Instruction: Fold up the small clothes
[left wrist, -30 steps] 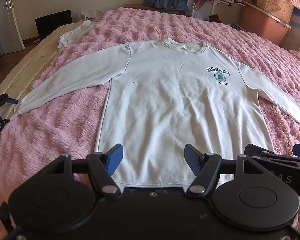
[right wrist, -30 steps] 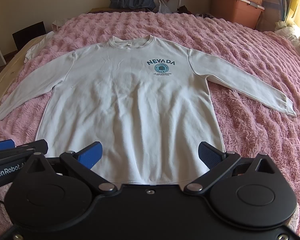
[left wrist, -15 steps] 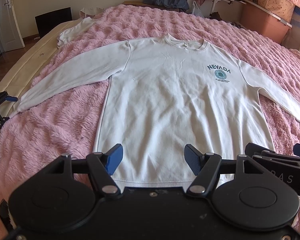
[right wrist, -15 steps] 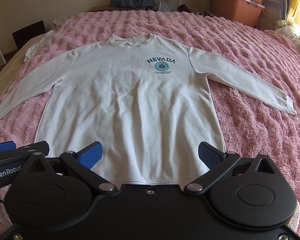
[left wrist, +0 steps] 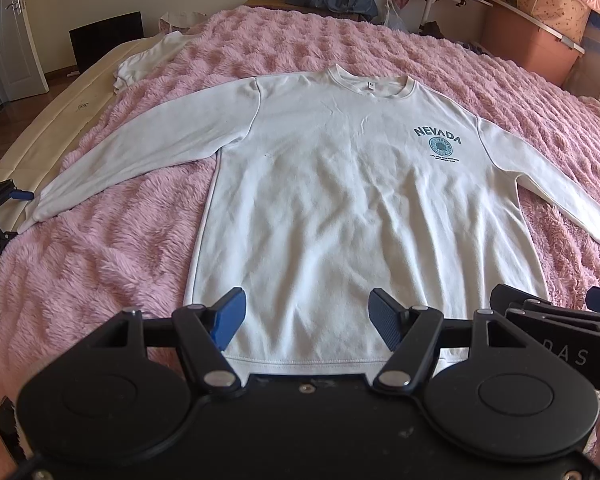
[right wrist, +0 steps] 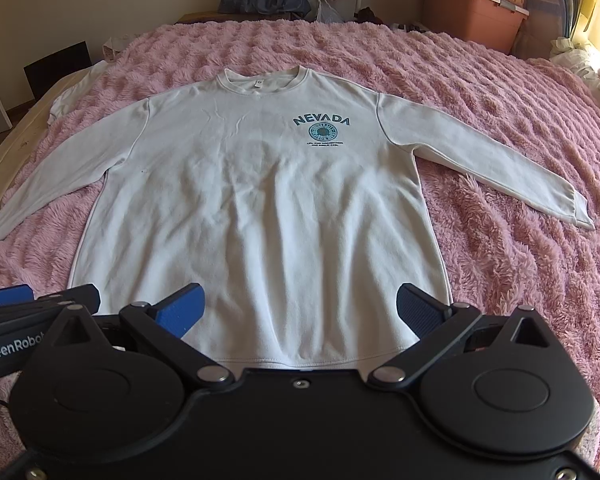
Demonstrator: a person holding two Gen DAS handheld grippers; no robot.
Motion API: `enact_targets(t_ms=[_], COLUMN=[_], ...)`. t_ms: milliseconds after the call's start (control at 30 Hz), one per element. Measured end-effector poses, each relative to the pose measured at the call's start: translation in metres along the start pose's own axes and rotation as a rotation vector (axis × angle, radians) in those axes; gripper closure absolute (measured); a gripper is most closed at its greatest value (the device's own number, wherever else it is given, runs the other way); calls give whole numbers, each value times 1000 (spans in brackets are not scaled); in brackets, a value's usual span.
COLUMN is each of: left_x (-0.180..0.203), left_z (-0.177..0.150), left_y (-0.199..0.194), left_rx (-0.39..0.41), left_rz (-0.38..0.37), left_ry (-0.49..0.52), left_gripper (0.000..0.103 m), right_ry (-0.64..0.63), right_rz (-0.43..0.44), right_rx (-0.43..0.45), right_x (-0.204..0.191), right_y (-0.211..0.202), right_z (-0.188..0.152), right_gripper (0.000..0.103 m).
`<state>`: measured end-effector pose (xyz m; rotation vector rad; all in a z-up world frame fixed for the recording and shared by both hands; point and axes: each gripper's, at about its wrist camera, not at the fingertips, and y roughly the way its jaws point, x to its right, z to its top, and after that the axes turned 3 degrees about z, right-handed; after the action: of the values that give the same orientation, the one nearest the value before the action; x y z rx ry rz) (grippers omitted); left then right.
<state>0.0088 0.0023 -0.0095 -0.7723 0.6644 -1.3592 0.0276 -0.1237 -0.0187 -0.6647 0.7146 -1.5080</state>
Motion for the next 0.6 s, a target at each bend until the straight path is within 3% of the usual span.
enact_targets(t_ms=[600], left_x=[0], left_z=[0], left_y=[3], left_rx=[-6], left_rz=[-1], left_ry=[0], left_gripper=[31], right_ry=[1], right_rz=[0], right_rx=[-1], right_x=[1], right_y=[2], right_z=[-1], right_gripper=[0])
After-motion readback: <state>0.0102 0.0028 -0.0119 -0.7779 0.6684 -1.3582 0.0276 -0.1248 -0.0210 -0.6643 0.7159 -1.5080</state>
